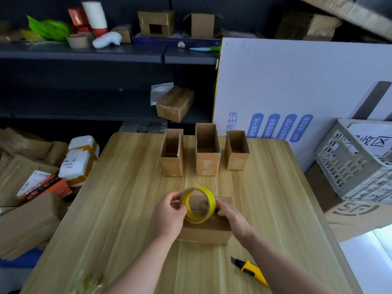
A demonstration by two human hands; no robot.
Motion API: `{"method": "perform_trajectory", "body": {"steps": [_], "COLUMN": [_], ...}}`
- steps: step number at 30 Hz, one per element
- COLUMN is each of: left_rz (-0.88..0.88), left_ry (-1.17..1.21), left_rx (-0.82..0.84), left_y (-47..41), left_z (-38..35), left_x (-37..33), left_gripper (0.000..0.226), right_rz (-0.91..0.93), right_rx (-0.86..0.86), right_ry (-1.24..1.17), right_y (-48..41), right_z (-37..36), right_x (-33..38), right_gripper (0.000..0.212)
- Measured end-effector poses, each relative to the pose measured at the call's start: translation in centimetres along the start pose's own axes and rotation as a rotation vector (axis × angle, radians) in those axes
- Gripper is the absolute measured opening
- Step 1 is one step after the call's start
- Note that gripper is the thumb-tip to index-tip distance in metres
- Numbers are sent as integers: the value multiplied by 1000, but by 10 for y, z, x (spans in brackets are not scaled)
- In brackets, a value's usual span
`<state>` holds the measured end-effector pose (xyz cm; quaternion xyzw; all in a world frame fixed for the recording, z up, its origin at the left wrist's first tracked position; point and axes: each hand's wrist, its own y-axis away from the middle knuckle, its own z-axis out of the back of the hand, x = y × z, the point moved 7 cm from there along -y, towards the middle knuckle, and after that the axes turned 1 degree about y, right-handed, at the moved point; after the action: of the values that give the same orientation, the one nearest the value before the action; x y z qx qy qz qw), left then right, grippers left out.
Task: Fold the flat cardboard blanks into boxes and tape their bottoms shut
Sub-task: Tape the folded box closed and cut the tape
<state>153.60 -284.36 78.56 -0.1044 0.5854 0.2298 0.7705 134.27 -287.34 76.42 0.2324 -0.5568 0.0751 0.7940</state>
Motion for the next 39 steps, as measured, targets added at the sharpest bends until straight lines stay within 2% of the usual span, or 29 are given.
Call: {"method": "perform_trajectory", "body": {"steps": [3,6,8,10,12,15,17,22,24,28,31,33,35,39], "left_rz": [-93,-140,-123,-84,-37,5,-16,-137,-195,-402,-627,-740,-762,-691], "left_ry": [-144,-34,92,90,57,36,-7,-120,-167,-300,-412,-439,-419,-356], "left_rx": [-22,135,204,268,363,491,551,654,644,578,478,389,320,299], "left_y": [5,7,4,-3,-6,-3,0,4,3,8,12,14,15,17], "left_z": [-3,-7,-2,-2,-7,-14,-14,-15,-16,-22,-19,-14,-7,3], "left_x": [-10,-17,-23,-30,-38,-46,-50,-57,-60,-77,-90,-95,-93,-79], "left_gripper": [26,15,32,47,50,27,10,39,37,5,8,10,14,16], "right_rz": [6,-35,-39,-61,-82,-117,-117,-106,-115,-114,-121,-137,-172,-184], "right_rx": [46,-17,-25,-12,-1,1,1,21,31,31,4,-28,-47,-89], "right_ry": [10,-13,-1,-17,-40,-26,-25,-64,-61,-16,22,-12,-99,-185], "right_y": [3,1,-2,-3,-3,-5,-8,-7,-6,-1,0,1,2,5], "right_z": [-6,-3,-2,-5,-7,-8,-8,-9,-9,-6,-5,-3,-3,-2], "right_x": [1,-8,-12,-15,-16,-22,-25,-20,-20,-10,-7,-7,-9,-11], "right_gripper": [37,37,37,37,44,68,69,51,51,51,47,36,25,29]}}
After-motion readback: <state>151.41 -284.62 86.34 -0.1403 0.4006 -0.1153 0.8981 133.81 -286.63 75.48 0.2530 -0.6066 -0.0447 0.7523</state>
